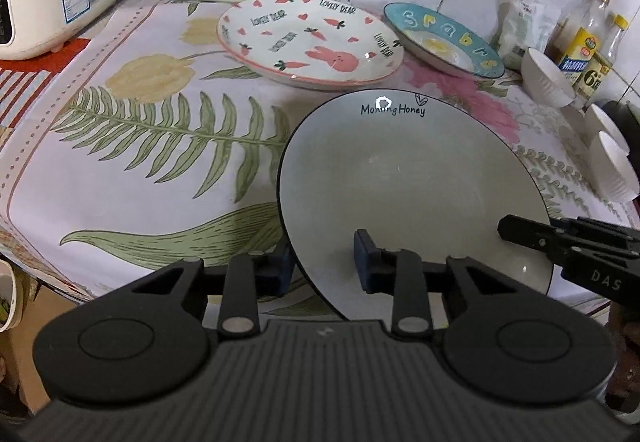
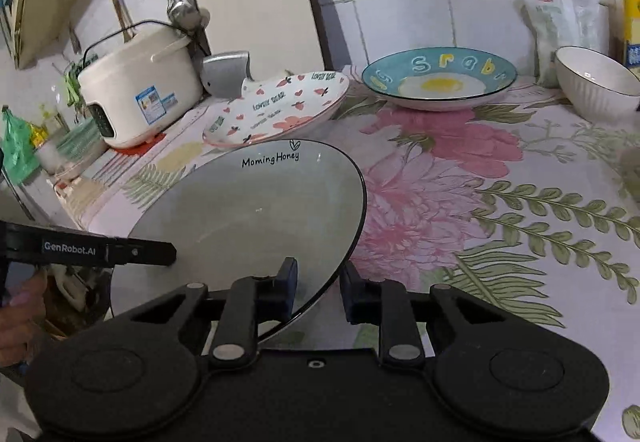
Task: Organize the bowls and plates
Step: 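Lift the white plate with both grippers and carry it toward the bunny plate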
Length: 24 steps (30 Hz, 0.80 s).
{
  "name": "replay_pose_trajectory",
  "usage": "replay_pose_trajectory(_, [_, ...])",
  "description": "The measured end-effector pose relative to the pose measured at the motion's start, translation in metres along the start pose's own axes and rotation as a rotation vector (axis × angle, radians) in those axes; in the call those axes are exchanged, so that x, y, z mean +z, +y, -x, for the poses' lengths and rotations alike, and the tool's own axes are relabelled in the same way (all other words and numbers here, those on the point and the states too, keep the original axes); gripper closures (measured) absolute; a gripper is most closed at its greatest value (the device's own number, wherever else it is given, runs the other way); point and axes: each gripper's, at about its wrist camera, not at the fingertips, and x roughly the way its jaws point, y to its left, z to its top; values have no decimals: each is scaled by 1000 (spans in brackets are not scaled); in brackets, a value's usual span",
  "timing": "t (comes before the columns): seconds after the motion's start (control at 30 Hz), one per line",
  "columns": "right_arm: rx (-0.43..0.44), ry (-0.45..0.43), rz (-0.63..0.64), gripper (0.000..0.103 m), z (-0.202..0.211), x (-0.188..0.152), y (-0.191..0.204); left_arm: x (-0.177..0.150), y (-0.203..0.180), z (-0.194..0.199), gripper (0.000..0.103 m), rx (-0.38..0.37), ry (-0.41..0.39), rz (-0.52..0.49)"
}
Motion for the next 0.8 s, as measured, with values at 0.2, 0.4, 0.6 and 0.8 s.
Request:
replay_pose_trajectory(0.2, [-20, -50, -8, 75, 27, 5, -8, 12, -23, 12, 74, -20, -28, -29])
replay_pose_trajectory(0.4, [-57, -74, -22, 75, 48, 19, -21, 29, -45, 8, 74, -63, -26, -29])
replay_pose_trajectory(0.6, [-92, -91, -16, 75, 58, 25, -40, 44, -68, -3, 73, -81, -34, -72])
replay_pose_trajectory(0.8, [-113, -87, -33, 75, 55, 25, -59, 57, -81, -25, 73, -93, -13, -101])
